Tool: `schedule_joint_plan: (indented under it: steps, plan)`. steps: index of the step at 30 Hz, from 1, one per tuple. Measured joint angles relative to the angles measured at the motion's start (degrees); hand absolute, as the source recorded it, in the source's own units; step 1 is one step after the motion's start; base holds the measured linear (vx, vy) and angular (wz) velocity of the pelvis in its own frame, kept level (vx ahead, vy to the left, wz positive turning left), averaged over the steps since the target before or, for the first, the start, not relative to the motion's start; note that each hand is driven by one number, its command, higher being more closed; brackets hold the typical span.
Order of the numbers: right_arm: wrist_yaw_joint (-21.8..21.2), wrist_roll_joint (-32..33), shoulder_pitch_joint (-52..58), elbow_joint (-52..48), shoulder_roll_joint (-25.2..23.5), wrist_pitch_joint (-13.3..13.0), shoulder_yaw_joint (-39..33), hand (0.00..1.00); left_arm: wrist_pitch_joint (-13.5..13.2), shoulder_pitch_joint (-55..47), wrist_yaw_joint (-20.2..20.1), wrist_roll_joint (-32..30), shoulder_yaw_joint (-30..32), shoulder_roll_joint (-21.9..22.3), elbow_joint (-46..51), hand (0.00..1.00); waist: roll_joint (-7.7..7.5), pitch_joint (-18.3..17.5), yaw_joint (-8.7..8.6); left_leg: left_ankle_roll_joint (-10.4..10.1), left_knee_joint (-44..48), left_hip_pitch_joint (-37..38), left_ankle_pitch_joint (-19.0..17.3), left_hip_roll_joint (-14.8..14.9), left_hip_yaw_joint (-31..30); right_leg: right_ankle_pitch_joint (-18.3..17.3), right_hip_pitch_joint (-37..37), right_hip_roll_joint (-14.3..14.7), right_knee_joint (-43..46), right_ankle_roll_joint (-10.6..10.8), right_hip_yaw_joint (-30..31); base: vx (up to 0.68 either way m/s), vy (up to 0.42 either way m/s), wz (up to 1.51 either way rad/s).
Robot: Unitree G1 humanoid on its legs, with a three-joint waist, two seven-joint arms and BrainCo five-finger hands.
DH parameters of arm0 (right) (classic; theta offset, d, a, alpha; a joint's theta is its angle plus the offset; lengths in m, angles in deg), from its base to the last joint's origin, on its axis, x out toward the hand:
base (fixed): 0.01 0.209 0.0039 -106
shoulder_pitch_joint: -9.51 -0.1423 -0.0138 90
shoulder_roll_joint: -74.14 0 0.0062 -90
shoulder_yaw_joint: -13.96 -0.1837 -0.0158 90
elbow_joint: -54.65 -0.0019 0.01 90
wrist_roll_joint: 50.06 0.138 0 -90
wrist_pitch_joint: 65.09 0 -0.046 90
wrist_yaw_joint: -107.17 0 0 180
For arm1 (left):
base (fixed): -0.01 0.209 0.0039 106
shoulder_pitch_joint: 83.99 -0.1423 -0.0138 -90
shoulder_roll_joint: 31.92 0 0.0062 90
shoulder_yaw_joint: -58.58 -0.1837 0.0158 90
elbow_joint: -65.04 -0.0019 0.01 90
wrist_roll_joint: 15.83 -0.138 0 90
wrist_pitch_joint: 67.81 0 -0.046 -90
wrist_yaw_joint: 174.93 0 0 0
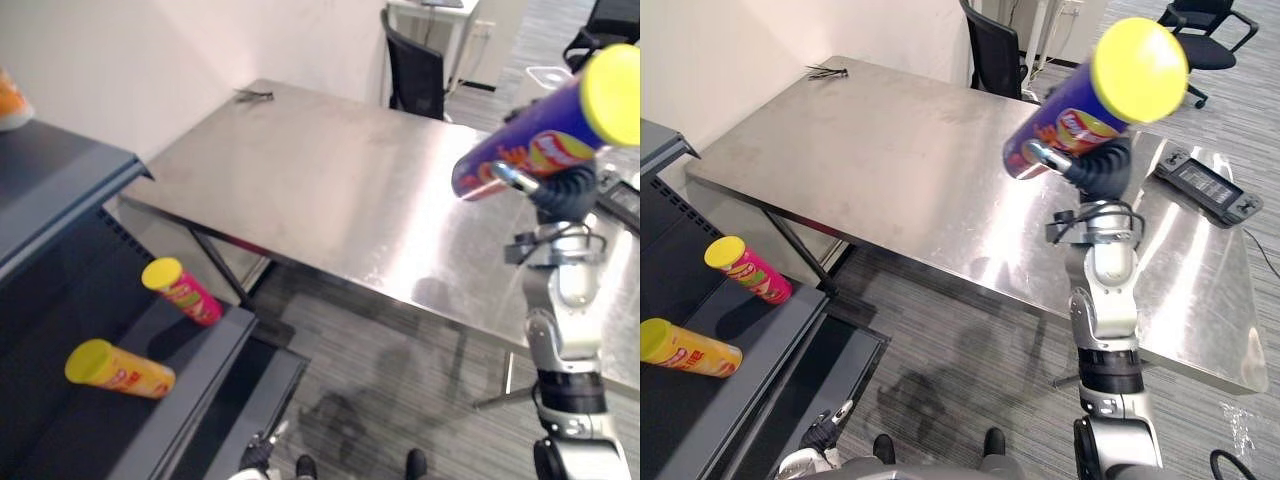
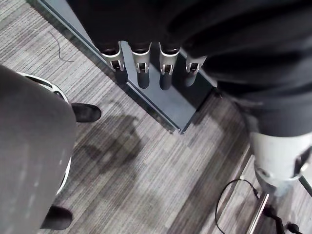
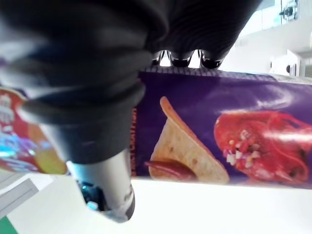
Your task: Put the gum and the chips on the shelf.
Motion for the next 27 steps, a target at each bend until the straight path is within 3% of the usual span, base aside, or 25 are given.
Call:
schedule_joint_plan:
  steps: [8,11,23,27]
  plan:
    - [1.46,-0.02,8.14,-2.55,-0.12,-1.64,-8.18,1.0,-0.14,-1.5,-0.01,-0.07,0.57,0.44,0.08,0.0,-0.05,-2.65,-0.78,-0.03,-0.29,0.09,0.05,-0.01,0.45,0.0,-0.52,0.03,0.56,0.01,0.62,-0.01,-0.008,-0.03]
    - [1.94,-0.01,10.18,-2.55,-0.59,-1.65,-9.26,1.0,-0.21,-1.86,0.0,-0.07,0.64,0.41,0.16,0.0,-0.05,-2.72,-1.5,-0.09,-0.34,0.2,0.19,-0.02,0.54,0.0,-0.62,0.05,0.8,0.01,0.75,-0.03,-0.012,-0.02]
    - [3.56,-0.06,14.82,-2.53,-3.27,-1.65,-13.87,1.0,-0.82,-3.23,-0.01,-0.08,0.6,0.56,0.57,0.0,-0.33,-4.95,-1.77,-0.18,-0.32,0.8,0.25,0.16,2.18,0.05,-1.36,0.5,1.39,-0.07,2.4,-0.02,-0.012,-0.07]
    - [3.97,-0.48,16.1,-2.45,-4.91,-1.66,-14.49,1.0,-0.83,-3.23,-0.02,-0.05,0.42,0.5,0.92,0.0,-0.6,-4.62,-1.61,-0.17,0.69,0.05,0.27,0.11,2.24,-2.22,-4.62,0.15,7.45,-0.36,2.92,-0.02,-0.002,0.0]
